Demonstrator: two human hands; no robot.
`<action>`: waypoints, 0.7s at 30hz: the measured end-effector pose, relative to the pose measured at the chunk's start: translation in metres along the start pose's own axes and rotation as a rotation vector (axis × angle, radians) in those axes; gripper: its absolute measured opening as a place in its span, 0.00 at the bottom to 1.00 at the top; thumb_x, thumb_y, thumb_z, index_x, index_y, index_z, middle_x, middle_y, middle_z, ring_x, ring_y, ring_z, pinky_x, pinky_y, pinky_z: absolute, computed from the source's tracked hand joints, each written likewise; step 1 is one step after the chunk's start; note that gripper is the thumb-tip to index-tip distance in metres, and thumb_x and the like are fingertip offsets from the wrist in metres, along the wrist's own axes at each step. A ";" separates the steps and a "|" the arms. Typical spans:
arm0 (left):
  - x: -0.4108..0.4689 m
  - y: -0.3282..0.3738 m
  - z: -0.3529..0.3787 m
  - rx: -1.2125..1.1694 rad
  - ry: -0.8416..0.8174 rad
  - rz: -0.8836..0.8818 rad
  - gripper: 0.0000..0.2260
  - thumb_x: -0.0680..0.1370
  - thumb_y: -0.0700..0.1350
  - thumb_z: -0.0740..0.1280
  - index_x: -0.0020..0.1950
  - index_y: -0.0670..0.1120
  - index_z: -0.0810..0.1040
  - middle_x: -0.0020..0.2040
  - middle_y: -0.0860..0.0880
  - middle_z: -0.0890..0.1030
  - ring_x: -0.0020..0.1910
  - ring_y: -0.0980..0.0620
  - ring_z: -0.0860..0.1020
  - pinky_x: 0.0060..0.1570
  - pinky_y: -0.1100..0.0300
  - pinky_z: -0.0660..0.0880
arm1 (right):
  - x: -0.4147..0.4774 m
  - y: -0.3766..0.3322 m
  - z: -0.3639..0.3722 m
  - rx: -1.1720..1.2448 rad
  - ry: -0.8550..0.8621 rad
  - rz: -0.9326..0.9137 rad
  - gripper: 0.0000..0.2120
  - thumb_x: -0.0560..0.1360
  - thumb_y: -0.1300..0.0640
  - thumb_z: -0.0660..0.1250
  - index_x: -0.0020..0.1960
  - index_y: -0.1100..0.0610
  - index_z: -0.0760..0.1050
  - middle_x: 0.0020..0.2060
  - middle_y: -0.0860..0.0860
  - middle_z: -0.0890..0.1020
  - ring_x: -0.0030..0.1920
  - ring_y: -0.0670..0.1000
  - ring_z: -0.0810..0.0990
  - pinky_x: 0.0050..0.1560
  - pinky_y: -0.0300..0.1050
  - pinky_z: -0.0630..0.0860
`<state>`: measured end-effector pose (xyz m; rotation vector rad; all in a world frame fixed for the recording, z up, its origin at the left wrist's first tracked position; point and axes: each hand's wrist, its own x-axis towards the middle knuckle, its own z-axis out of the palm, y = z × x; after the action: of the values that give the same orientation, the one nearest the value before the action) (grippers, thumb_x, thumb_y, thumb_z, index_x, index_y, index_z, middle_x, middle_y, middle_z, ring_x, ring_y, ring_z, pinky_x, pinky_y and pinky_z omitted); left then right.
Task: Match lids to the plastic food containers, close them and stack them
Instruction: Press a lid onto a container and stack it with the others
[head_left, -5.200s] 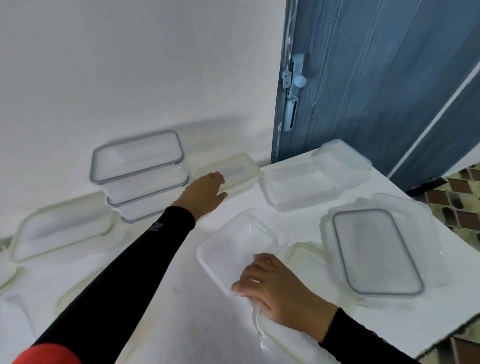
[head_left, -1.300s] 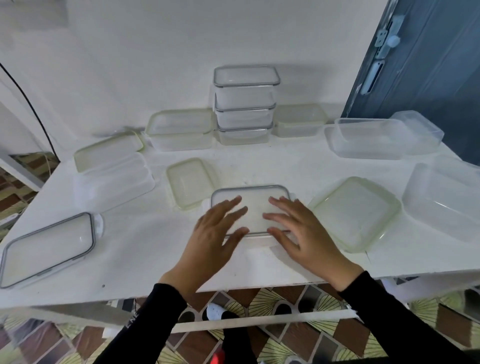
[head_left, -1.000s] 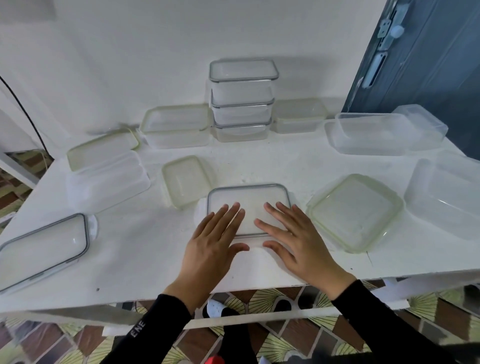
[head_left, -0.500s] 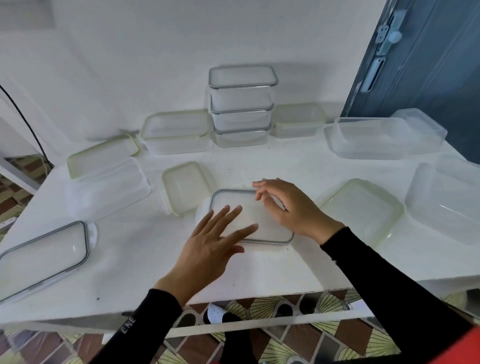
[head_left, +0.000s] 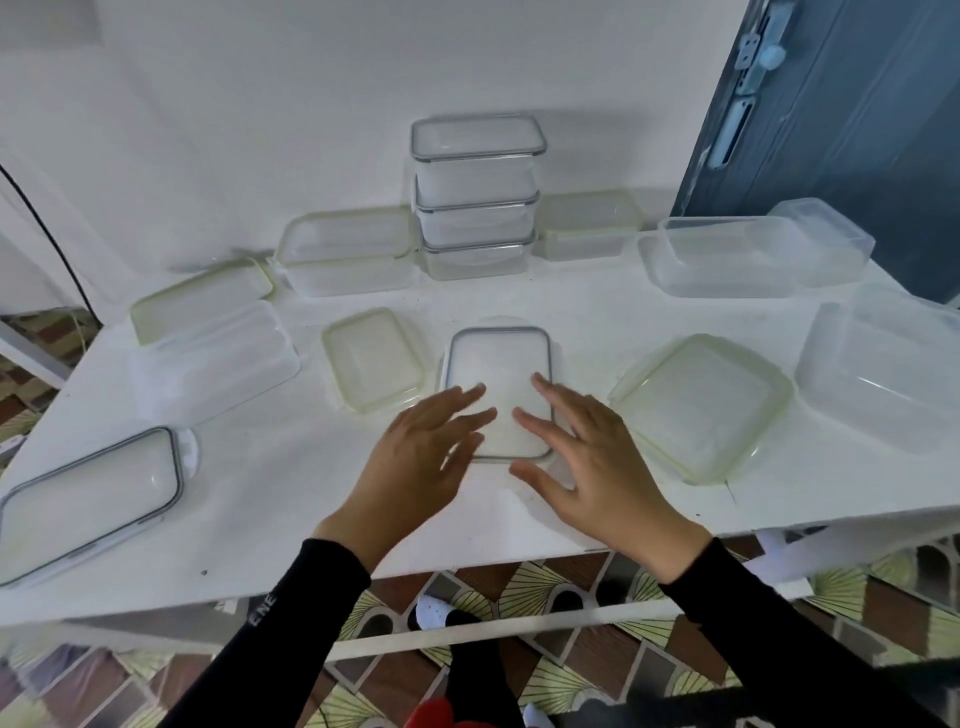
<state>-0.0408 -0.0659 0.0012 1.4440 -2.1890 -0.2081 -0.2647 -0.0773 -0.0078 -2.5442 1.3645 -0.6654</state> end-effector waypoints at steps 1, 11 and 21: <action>-0.004 0.002 0.004 -0.032 -0.008 0.016 0.22 0.79 0.57 0.59 0.69 0.49 0.76 0.72 0.52 0.72 0.72 0.50 0.69 0.68 0.46 0.70 | -0.002 -0.002 0.003 0.002 0.013 -0.028 0.25 0.79 0.38 0.54 0.69 0.50 0.74 0.74 0.49 0.68 0.73 0.52 0.66 0.72 0.56 0.63; -0.019 -0.003 0.026 0.005 0.019 0.044 0.28 0.78 0.60 0.60 0.75 0.49 0.66 0.76 0.53 0.65 0.77 0.54 0.59 0.76 0.61 0.53 | -0.013 -0.002 0.025 -0.137 0.119 -0.072 0.21 0.82 0.41 0.53 0.71 0.44 0.71 0.74 0.46 0.69 0.75 0.48 0.64 0.73 0.55 0.57; -0.021 0.000 0.033 0.070 0.093 0.077 0.27 0.79 0.58 0.59 0.74 0.45 0.68 0.75 0.48 0.68 0.76 0.49 0.63 0.75 0.55 0.57 | -0.014 -0.002 0.034 -0.104 0.185 -0.080 0.20 0.82 0.43 0.54 0.71 0.47 0.72 0.74 0.47 0.69 0.75 0.50 0.64 0.72 0.60 0.61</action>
<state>-0.0503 -0.0517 -0.0338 1.3754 -2.1909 -0.0373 -0.2544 -0.0662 -0.0420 -2.6886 1.3934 -0.8867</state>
